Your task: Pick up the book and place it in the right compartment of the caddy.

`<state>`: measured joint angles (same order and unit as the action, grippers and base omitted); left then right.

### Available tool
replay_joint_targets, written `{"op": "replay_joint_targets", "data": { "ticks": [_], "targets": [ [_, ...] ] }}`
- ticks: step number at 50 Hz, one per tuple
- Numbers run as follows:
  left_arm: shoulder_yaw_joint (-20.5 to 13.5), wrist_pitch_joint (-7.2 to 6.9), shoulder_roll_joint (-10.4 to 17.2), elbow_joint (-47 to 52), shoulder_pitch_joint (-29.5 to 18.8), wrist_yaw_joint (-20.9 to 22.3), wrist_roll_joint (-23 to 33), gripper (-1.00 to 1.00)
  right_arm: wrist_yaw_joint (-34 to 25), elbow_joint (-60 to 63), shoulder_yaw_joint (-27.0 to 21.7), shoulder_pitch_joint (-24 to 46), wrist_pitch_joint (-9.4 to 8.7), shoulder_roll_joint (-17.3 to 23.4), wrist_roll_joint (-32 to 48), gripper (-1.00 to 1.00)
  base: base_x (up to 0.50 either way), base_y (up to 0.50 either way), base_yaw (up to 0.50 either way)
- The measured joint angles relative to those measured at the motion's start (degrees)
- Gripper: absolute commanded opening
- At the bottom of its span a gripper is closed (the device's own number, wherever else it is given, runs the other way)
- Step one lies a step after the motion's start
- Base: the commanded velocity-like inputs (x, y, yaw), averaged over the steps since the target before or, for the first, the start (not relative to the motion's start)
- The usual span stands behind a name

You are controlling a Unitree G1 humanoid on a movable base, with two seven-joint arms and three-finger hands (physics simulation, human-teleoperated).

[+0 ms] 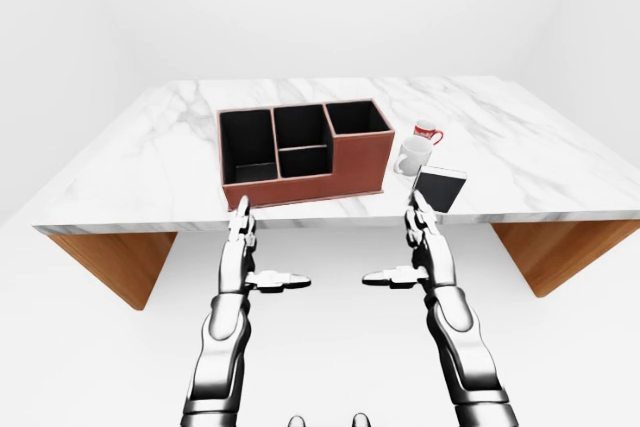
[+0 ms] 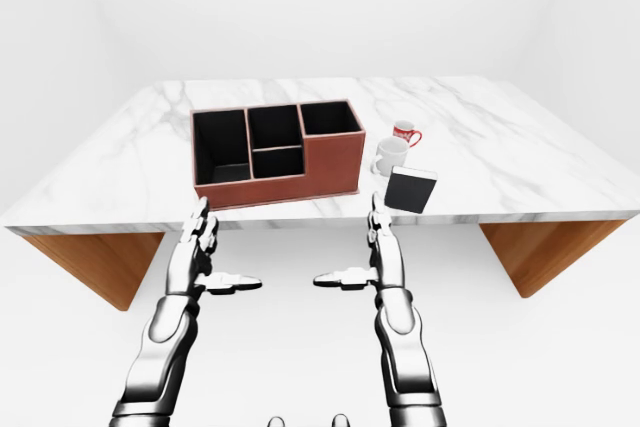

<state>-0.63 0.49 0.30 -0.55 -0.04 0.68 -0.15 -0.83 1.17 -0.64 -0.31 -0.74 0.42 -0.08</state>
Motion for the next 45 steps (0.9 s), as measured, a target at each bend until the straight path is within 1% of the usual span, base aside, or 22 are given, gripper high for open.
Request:
{"op": "replay_joint_targets", "data": {
  "ticks": [10, 13, 16, 22, 24, 29, 34, 40, 45],
  "targets": [
    [-1.15, 0.02, 0.55, 0.0, -0.19, 0.56, -0.5, 1.0, -0.96, 2.68, -0.87, -0.66, -1.48, 0.44, 0.04, 1.0, 0.0, 0.0, 0.0],
    [-1.57, -0.28, 0.75, 0.48, -0.23, 0.62, -0.72, 1.0, -1.2, 4.2, -1.29, -0.81, -2.53, 0.61, -0.17, 1.0, 0.0, 0.0, 0.0],
    [-2.45, -1.38, 1.17, 2.16, -0.25, 0.67, -1.14, 1.0, -1.38, 7.06, -2.36, -0.93, -4.26, 0.98, -0.74, 1.0, 0.0, 0.0, 0.0],
    [-5.79, -4.74, 2.48, 7.26, -0.59, 0.39, -2.41, 1.0, -1.98, 14.95, -6.17, -1.06, -4.26, 2.25, -2.3, 1.0, 0.0, 0.0, 0.0],
    [-7.33, -5.49, 2.99, 8.84, -0.8, 0.2, -3.2, 1.0, -2.45, 17.68, -7.72, -1.06, -4.26, 2.86, -2.49, 1.0, 0.0, 0.0, 0.0],
    [-11.31, -5.49, 3.9, 12.98, -1.03, -0.73, -6.23, 1.0, -3.38, 24.53, -12.0, -0.68, -4.26, 3.92, -3.65, 1.0, 0.0, 0.0, 0.0],
    [-13.96, -5.31, 4.21, 17.33, -0.59, -2.27, -8.39, 1.0, -3.58, 29.25, -16.81, -0.09, -4.26, 5.02, -5.66, 1.0, 0.0, 0.0, 0.0],
    [-16.21, -5.06, 4.64, 19.93, -0.37, -3.8, -10.21, 1.0, -3.43, 34.16, -22.35, 0.19, -4.26, 6.32, -9.51, 1.0, 0.0, 0.0, 0.0],
    [-17.27, -4.98, 4.92, 20.93, -0.3, -4.73, -11.03, 1.0, -3.28, 36.91, -25.05, 0.25, -4.26, 7.03, -11.66, 1.0, 0.0, 0.0, 0.0]
  ]
}}
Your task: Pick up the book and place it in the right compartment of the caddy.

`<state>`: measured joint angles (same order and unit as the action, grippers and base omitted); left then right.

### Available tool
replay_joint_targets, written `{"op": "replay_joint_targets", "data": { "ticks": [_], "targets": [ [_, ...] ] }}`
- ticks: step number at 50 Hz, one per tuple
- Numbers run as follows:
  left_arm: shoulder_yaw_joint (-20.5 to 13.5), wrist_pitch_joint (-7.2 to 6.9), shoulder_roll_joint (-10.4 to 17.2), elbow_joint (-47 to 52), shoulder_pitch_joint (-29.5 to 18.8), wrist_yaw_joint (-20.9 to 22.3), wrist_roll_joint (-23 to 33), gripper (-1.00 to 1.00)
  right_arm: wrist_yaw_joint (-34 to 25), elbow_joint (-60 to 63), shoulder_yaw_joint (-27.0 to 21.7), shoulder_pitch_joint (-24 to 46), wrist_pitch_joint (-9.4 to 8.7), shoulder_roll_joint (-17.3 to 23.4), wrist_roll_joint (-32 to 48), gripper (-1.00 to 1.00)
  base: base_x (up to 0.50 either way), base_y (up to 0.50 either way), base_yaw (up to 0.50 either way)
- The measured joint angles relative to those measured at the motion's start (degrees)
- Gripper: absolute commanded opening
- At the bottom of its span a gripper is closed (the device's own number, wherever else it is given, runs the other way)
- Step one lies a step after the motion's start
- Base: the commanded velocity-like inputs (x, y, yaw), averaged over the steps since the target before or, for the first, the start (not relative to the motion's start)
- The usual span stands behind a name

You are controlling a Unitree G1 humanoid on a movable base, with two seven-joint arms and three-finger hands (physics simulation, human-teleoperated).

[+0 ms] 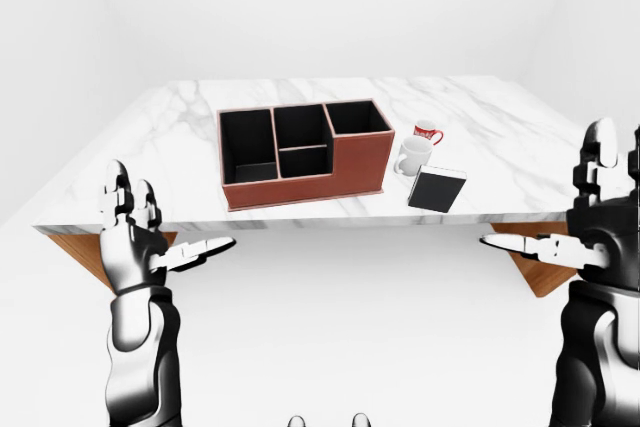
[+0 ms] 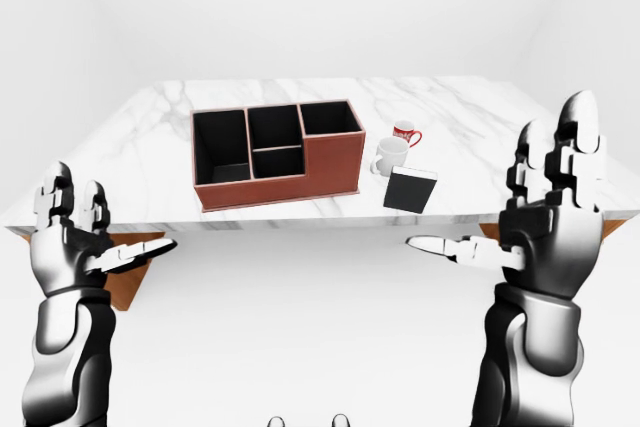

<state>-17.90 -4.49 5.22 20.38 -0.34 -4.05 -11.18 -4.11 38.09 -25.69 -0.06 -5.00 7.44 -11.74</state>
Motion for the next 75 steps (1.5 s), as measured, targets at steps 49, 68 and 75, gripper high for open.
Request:
{"op": "replay_joint_targets", "data": {
  "ticks": [49, 68, 75],
  "targets": [
    [-1.95, 0.45, 0.69, 0.26, 0.09, -2.08, -1.12, 1.0, 0.16, 3.69, -5.82, -1.0, 0.0, 0.99, -4.37, 1.0, 0.21, 0.0, 0.0],
    [-1.68, 1.86, 0.46, -0.61, 0.38, -1.92, -0.6, 1.0, -0.1, 4.87, -6.05, -1.29, 0.0, 0.73, -4.33, 1.0, 0.28, 0.0, 0.0],
    [-1.73, 2.3, 0.43, -0.78, 0.47, -1.96, -0.48, 1.0, -0.3, 4.81, -5.93, -1.36, 0.0, 0.62, -4.13, 1.0, 0.28, 0.0, 0.0]
  ]
}}
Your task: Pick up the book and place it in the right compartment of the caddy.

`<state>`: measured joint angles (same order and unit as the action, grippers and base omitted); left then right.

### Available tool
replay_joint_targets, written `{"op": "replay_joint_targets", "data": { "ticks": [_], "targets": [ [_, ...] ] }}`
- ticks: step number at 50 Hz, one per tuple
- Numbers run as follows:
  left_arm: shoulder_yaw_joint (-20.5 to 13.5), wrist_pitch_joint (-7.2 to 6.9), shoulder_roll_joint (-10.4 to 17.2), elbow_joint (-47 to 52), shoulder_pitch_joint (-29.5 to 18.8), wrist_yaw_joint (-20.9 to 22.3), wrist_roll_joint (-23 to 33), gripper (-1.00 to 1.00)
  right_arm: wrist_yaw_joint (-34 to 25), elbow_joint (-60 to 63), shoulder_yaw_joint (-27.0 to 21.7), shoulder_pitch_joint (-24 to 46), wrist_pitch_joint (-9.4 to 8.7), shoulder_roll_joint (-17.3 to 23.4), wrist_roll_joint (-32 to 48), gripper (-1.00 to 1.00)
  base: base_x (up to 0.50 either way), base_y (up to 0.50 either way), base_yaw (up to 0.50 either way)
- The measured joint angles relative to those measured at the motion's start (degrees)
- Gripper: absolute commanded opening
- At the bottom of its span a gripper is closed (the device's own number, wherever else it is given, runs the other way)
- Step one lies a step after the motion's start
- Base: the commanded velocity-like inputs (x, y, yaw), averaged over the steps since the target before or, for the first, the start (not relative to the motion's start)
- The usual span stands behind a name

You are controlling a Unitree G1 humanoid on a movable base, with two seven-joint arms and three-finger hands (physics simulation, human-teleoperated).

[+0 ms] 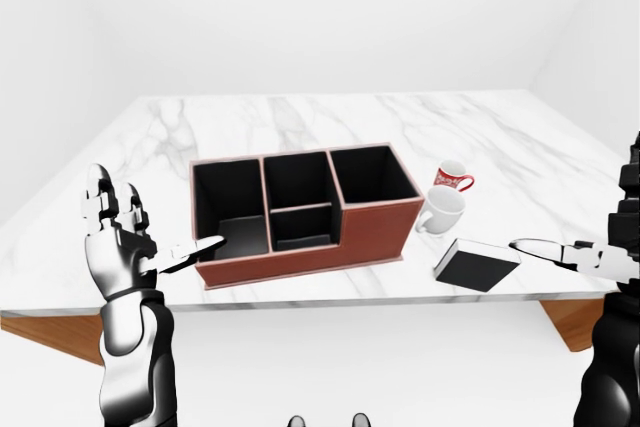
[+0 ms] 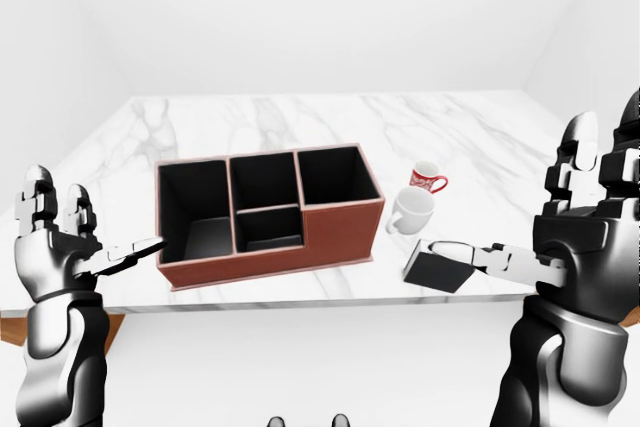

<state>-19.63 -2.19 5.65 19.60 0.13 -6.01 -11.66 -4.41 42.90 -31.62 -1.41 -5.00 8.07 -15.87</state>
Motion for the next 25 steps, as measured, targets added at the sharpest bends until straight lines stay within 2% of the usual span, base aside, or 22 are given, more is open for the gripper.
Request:
{"op": "replay_joint_targets", "data": {
  "ticks": [20, 25],
  "targets": [
    [-0.11, 0.31, -0.08, 0.18, 0.16, -0.15, 0.06, 1.0, -0.37, -0.09, 0.21, -0.16, 0.0, -0.12, 0.72, 1.0, 0.28, 0.0, 0.0],
    [-0.1, 0.51, -0.04, -0.13, 0.04, -0.17, 0.03, 1.0, -1.0, 0.54, 0.45, -0.34, 0.0, -0.03, 1.81, 1.0, 0.03, 0.0, 0.0]
  ]
}}
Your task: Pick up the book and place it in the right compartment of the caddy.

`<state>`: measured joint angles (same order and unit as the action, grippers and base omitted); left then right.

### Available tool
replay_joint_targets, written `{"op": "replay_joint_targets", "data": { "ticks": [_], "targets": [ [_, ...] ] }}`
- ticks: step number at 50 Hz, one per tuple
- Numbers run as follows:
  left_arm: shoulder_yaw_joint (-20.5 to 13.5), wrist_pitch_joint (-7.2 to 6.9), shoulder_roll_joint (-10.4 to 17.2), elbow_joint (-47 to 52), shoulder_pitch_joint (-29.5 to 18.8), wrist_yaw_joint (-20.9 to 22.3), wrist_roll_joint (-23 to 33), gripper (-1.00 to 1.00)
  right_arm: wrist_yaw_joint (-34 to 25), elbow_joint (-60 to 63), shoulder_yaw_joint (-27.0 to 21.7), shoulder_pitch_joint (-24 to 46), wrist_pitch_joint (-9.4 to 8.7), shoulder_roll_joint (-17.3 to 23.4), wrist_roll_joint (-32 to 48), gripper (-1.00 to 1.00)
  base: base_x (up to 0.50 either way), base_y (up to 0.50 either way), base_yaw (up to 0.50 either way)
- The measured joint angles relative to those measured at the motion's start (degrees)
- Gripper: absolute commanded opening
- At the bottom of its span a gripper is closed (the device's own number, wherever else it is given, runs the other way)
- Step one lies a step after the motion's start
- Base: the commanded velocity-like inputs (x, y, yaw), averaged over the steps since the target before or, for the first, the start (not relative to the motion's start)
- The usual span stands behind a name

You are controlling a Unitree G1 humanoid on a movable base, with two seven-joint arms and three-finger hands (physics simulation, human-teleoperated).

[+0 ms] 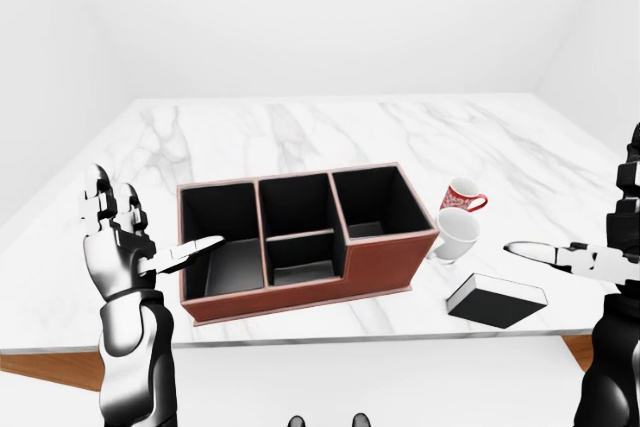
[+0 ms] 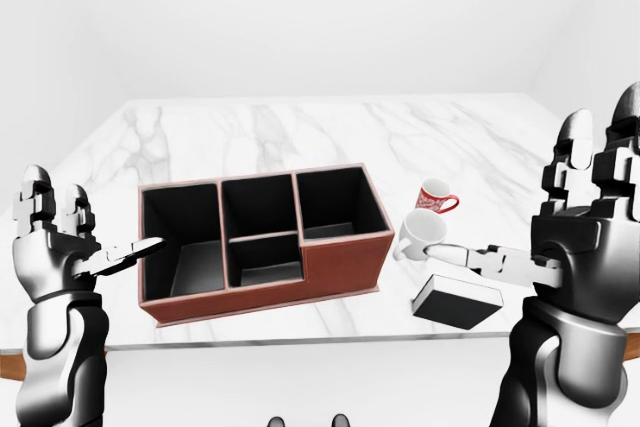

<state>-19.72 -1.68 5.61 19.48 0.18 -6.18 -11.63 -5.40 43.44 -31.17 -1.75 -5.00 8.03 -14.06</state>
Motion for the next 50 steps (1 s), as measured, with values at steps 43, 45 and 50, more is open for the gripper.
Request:
{"op": "replay_joint_targets", "data": {
  "ticks": [43, 45, 50],
  "targets": [
    [0.24, -0.38, -0.33, 0.78, 0.45, -0.01, 0.52, 1.0, -34.6, 2.22, -10.07, -10.31, 5.06, 0.84, 65.94, 1.0, 0.0, 0.0, 0.0],
    [0.24, -0.37, -0.33, 0.74, 0.45, 0.0, 0.52, 1.0, -34.6, 1.37, -10.74, -10.64, 5.56, 0.38, 67.09, 1.0, 0.0, 0.0, 0.0],
    [0.24, -0.36, -0.31, 0.7, 0.44, 0.01, 0.52, 1.0, -34.6, -0.25, -11.92, -11.23, 6.51, -0.44, 69.17, 1.0, 0.0, 0.0, 0.0]
  ]
}}
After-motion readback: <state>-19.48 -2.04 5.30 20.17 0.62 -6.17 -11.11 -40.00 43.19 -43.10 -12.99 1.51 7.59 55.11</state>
